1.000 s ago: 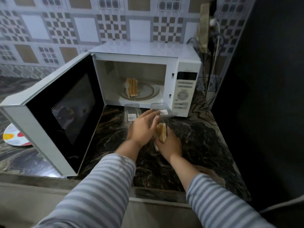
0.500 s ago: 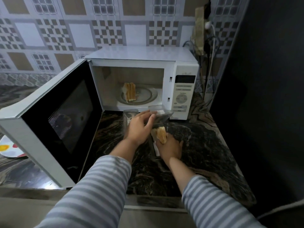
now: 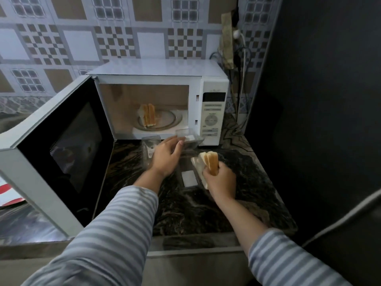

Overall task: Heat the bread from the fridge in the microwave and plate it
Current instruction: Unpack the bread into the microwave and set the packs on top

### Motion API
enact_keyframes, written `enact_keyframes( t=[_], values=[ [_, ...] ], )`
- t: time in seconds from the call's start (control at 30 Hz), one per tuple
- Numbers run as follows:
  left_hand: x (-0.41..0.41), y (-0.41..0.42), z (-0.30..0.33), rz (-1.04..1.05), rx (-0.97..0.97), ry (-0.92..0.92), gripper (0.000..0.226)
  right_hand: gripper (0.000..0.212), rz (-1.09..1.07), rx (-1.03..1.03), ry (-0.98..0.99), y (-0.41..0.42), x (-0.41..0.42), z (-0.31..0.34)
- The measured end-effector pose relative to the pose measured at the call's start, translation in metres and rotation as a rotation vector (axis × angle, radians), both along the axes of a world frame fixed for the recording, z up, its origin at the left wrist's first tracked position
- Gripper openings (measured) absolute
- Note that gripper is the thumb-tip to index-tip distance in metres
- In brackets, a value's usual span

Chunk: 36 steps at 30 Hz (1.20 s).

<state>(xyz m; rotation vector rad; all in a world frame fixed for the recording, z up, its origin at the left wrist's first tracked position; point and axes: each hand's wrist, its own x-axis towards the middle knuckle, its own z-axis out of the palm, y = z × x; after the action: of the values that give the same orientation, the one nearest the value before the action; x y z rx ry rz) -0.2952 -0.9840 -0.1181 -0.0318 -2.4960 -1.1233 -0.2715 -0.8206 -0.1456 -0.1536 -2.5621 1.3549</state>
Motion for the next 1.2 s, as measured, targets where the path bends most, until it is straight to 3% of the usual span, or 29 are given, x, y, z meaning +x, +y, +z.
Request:
enact_keyframes(
  t=[0.2,0.33,0.53,0.67,0.83,0.97,1.1,1.2],
  values=[
    [0.027,-0.004,-0.029,-0.069,-0.038,0.055,0.031,0.017,-0.074,-0.034,0.043,0.039,0.001,0.022],
    [0.048,-0.002,-0.049,-0.074,-0.274,0.056,0.036,0.015,-0.082,-0.013,0.086,0.043,-0.003,0.046],
    [0.057,-0.003,-0.064,-0.093,-0.591,-0.068,0.064,0.012,-0.036,-0.072,0.163,0.015,-0.022,0.078],
    [0.061,-0.017,-0.062,-0.058,-0.621,0.048,0.050,0.014,0.039,-0.055,0.153,-0.022,-0.045,0.094],
    [0.061,-0.048,-0.062,0.249,-0.525,0.177,0.047,0.025,0.146,-0.072,0.108,-0.068,-0.090,0.105],
    [0.054,-0.078,-0.076,0.392,-0.450,-0.094,0.074,0.029,0.219,-0.024,0.028,-0.101,-0.129,0.100],
    [0.042,-0.092,-0.092,0.392,-0.394,-0.408,0.111,0.032,0.246,0.015,-0.037,-0.130,-0.165,0.081],
    [0.033,-0.095,-0.098,0.359,-0.452,-0.547,0.112,0.034,0.223,0.048,-0.065,-0.146,-0.194,0.069]
  ],
)
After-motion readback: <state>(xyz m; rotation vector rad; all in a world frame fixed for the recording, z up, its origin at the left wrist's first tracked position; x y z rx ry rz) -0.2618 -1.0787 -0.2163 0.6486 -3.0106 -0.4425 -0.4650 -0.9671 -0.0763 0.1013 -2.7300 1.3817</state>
